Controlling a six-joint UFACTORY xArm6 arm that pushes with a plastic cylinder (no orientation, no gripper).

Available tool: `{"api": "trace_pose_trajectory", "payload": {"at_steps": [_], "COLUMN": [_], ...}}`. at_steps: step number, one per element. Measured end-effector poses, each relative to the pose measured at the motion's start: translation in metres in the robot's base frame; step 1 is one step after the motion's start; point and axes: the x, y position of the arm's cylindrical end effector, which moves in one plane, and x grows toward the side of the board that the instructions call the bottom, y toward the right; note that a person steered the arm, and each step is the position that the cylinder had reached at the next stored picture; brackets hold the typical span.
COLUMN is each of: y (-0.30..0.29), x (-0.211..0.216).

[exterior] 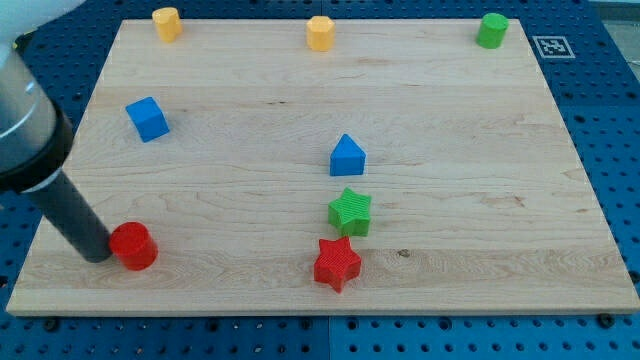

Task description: Push the red circle towards the up

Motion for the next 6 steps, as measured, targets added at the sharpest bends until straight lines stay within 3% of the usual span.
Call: {"api": "trace_pose_trajectory", "payload": {"at_steps": [6], "y": [0.078], "x": [0.031]}}
